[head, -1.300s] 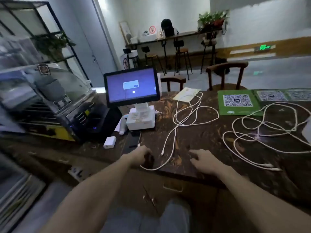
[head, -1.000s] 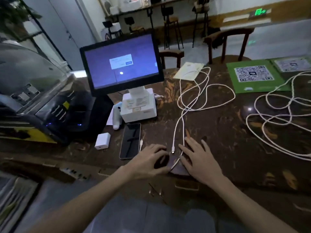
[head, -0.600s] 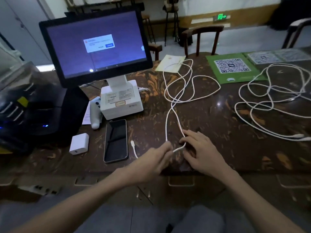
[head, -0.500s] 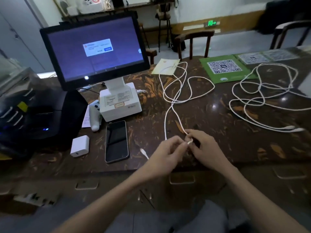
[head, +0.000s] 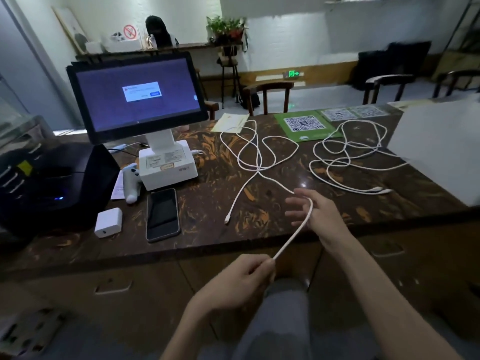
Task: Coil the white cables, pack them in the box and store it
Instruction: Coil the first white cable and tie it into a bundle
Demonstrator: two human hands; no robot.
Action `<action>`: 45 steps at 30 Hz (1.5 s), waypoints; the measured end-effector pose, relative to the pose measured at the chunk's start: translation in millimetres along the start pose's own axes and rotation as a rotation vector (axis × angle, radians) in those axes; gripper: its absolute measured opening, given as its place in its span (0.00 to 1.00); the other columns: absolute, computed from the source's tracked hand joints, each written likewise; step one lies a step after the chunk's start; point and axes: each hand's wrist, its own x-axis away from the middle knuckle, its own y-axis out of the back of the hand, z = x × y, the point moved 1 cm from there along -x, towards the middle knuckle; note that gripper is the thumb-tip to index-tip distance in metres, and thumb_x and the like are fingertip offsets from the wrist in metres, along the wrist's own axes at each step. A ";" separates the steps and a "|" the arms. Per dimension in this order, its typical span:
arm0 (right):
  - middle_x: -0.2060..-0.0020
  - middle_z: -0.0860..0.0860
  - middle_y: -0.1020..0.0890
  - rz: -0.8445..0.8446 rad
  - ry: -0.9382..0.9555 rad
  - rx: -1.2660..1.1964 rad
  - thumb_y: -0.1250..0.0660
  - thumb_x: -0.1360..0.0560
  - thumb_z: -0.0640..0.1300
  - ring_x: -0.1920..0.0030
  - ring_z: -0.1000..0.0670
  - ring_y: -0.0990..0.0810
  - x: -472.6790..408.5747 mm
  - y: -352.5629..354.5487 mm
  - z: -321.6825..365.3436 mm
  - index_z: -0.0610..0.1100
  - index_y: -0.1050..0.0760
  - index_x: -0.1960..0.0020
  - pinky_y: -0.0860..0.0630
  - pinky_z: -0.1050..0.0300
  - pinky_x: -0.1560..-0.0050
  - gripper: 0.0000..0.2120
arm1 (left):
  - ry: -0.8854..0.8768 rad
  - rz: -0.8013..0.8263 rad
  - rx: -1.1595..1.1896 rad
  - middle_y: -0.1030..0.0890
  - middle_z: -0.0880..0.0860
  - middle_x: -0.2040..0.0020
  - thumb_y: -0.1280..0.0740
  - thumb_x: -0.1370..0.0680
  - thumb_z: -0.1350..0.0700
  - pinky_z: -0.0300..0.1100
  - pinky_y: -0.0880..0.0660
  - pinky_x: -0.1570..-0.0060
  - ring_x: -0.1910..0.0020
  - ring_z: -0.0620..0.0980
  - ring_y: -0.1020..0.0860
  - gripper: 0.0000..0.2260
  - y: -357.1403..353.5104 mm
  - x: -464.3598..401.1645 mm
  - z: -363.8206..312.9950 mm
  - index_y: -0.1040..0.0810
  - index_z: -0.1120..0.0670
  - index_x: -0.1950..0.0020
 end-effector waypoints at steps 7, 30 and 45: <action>0.51 0.41 0.14 -0.053 -0.108 -0.512 0.42 0.18 0.38 0.55 0.40 0.15 70.1 -33.5 -9.9 0.54 0.41 0.24 0.20 0.50 0.59 0.25 | -0.037 -0.154 0.630 0.37 0.49 0.72 0.41 0.17 0.47 0.33 0.45 0.78 0.76 0.44 0.43 0.14 -27.6 2.4 1.1 0.25 0.54 0.57; 0.65 0.54 0.20 0.065 0.390 0.503 0.31 0.23 0.50 0.61 0.53 0.22 133.6 -55.4 -38.5 0.54 0.24 0.62 0.23 0.57 0.60 0.09 | -0.556 -0.642 1.161 0.20 0.52 0.65 0.44 0.19 0.54 0.35 0.25 0.59 0.66 0.45 0.25 0.18 10.9 38.1 -19.7 0.26 0.60 0.34; 0.62 0.60 0.19 0.137 0.610 0.598 0.32 0.26 0.41 0.61 0.57 0.21 136.0 -63.9 -20.7 0.49 0.16 0.52 0.28 0.68 0.62 0.07 | -0.129 -0.444 -0.438 0.20 0.47 0.58 0.42 0.16 0.53 0.47 0.22 0.56 0.60 0.43 0.22 0.09 18.2 29.8 18.6 0.24 0.49 0.52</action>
